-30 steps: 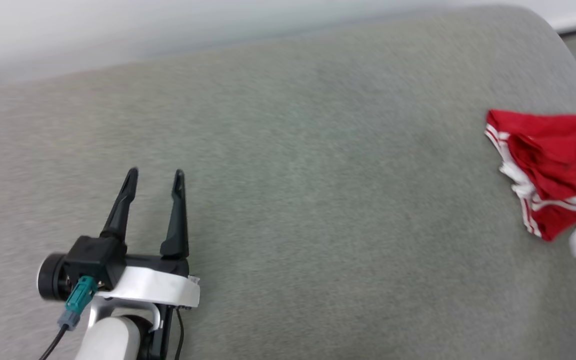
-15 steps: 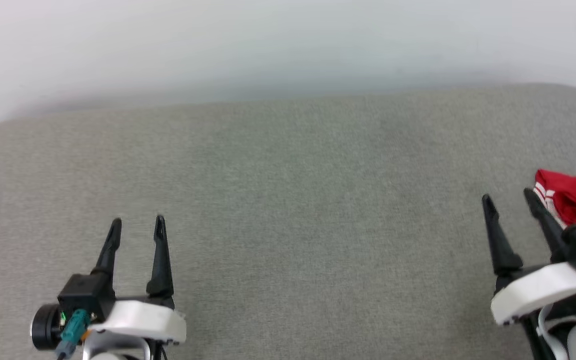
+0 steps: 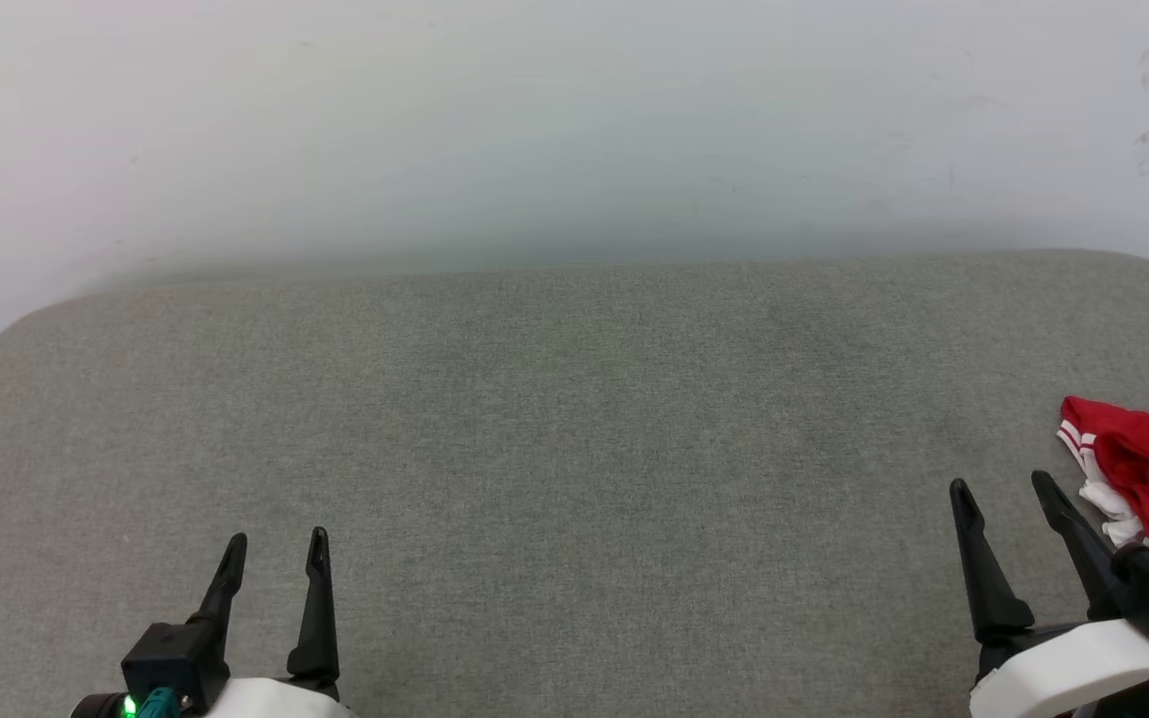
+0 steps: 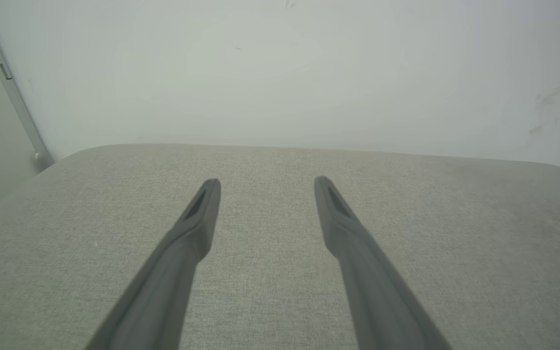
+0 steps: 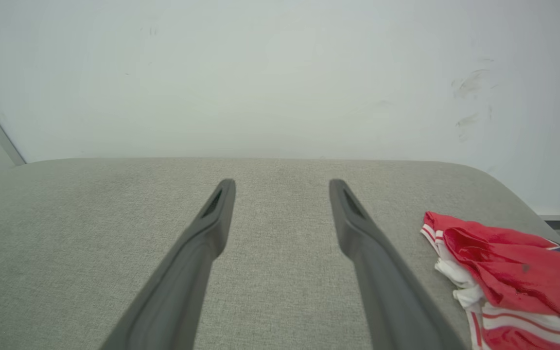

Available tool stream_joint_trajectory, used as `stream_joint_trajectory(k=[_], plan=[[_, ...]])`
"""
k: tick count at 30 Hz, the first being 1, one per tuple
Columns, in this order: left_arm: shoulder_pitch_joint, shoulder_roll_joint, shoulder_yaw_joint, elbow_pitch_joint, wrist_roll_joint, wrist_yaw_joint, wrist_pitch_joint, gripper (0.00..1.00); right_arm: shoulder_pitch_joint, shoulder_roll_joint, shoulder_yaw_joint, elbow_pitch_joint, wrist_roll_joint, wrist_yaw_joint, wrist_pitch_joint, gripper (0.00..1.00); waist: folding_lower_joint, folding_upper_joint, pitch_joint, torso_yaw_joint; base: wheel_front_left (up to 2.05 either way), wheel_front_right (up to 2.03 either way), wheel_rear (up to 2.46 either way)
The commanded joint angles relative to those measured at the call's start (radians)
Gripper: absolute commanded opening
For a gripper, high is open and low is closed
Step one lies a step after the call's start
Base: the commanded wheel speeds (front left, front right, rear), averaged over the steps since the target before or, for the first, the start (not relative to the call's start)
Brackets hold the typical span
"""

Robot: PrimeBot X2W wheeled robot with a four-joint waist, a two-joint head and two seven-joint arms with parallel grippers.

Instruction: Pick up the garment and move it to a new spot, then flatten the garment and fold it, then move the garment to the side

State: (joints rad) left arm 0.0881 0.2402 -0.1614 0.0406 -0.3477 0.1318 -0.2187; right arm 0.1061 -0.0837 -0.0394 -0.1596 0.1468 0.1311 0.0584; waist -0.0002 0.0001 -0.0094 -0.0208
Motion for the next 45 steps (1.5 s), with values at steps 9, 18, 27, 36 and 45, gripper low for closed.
stream_joint_trajectory(k=[9,18,27,36,45], plan=[[-0.013,0.000,-0.010,0.005,-0.005,-0.003,-0.006,1.00,-0.009,0.014,0.002,-0.006,-0.015,-0.001,-0.003,1.00,0.0002,-0.0001,0.005,0.003,0.00,0.00,0.00],[-0.023,0.007,-0.008,0.010,-0.010,0.000,-0.012,1.00,-0.016,0.017,0.006,0.010,-0.013,-0.001,-0.015,1.00,0.0002,-0.0001,0.004,0.000,0.00,0.00,0.00],[-0.009,-0.014,-0.002,0.038,-0.079,-0.013,0.010,0.00,-0.003,0.016,0.007,0.054,0.062,0.000,-0.014,0.00,0.0003,-0.0001,0.003,0.001,0.00,0.00,0.00],[-0.035,-0.032,0.029,0.061,-0.232,-0.044,0.047,0.00,-0.032,0.013,0.002,0.099,0.244,0.000,-0.009,0.00,0.0003,-0.0001,0.004,0.002,0.00,0.00,0.00],[-0.058,-0.048,0.057,0.082,-0.367,-0.073,0.080,0.00,-0.057,0.011,-0.003,0.138,0.404,0.000,-0.005,0.00,0.0003,-0.0001,0.005,0.004,0.00,0.00,0.00]])
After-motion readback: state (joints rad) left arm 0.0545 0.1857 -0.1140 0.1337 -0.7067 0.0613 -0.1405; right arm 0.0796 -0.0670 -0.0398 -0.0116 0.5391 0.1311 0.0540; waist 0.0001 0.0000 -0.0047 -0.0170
